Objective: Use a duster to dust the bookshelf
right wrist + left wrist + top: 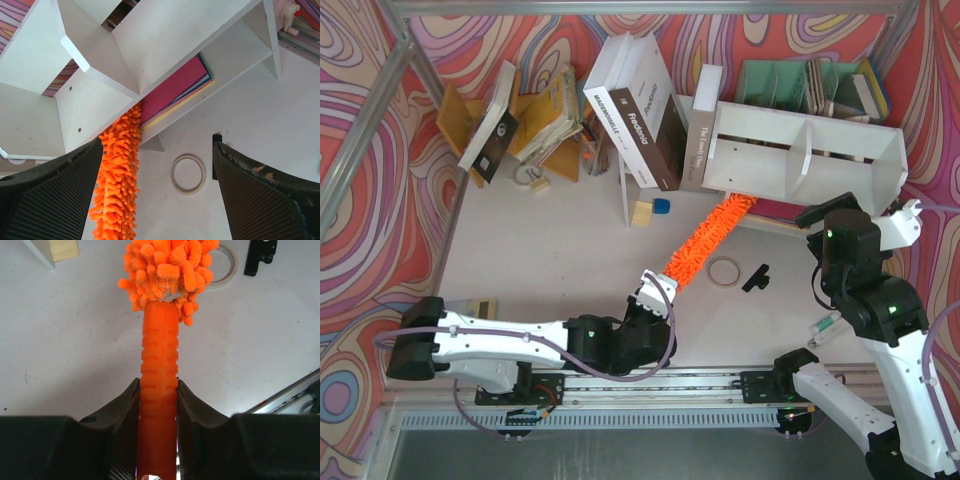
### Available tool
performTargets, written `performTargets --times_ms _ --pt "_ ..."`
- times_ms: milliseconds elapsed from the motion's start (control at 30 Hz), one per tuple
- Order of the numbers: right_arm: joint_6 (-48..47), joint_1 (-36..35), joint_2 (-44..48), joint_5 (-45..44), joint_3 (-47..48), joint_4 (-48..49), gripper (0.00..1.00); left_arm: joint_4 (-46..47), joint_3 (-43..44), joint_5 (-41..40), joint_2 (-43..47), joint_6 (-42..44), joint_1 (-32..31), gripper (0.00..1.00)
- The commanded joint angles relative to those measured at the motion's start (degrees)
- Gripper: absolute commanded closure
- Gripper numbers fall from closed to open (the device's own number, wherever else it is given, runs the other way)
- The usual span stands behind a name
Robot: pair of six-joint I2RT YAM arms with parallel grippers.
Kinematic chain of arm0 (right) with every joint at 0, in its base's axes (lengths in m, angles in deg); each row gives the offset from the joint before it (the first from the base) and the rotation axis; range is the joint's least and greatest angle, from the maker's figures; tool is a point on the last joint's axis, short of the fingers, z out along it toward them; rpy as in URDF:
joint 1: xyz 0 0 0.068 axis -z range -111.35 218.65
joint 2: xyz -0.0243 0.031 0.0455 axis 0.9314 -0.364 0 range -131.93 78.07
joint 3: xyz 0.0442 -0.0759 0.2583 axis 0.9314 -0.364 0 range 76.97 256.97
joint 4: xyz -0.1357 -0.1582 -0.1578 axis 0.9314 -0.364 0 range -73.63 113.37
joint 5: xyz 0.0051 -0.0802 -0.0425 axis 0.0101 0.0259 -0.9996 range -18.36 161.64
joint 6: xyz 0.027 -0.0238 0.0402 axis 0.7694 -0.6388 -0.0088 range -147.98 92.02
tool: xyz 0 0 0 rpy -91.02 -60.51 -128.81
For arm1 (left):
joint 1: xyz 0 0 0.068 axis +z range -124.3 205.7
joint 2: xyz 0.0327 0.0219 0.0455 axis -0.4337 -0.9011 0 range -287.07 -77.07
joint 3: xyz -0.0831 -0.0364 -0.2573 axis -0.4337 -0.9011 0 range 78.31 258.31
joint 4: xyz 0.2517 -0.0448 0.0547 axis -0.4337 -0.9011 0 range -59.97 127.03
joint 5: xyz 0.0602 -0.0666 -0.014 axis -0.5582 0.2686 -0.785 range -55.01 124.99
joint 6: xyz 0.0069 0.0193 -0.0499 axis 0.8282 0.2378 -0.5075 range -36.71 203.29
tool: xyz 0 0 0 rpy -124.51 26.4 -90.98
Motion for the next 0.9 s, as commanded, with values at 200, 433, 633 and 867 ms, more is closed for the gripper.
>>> performTargets --times_ms 200,433,633,867 --pt "-2.43 -0.22 0.23 2.21 -0.65 4.05 0.15 10.44 7.21 11.89 -7.68 14.91 0.37 1.0" --pt "-3.1 -0.22 -0.86 3.36 0.5 4.56 0.02 8.94 10.29 15.39 -10.82 18.38 -0.42 1.0" --pt "-9.27 -0.26 0.74 3.43 -2.95 10.75 0.01 8.69 4.24 7.61 -2.68 16.22 -0.34 1.0" --pt "-18.42 -0.24 3.34 1.93 -8.91 22.09 0.01 7.1 1.75 5.13 2.2 13.53 1.69 1.0"
